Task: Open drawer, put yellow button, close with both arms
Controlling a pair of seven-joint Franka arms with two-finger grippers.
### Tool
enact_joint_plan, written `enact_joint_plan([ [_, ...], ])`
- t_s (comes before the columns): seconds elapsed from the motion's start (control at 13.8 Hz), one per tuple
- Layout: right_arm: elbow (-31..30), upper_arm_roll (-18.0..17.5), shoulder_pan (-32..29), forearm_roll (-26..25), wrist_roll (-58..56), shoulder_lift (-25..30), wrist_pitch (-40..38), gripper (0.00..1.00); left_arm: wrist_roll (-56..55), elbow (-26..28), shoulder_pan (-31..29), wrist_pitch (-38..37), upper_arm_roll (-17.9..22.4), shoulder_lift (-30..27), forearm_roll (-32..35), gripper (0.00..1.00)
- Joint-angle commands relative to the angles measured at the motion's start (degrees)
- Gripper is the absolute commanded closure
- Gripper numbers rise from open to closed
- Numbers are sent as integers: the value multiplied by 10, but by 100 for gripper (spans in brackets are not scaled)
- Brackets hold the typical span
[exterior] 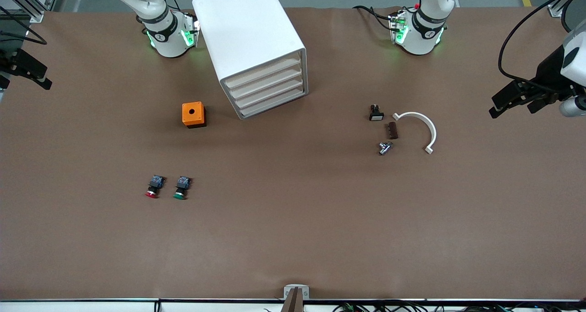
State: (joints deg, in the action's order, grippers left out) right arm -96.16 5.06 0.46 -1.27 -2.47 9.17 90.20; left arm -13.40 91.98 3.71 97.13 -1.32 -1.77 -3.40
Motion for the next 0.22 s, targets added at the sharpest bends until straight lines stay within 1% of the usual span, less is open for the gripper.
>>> enact_joint_plan([
  [0.0,-15,-6,-6,-8,1,14,2,0,6,-9,4,-12,3,0,13,1],
  [0.15,-15,-6,-8,-4,2,14,5,0,6,-10,4,-12,2,0,13,1],
])
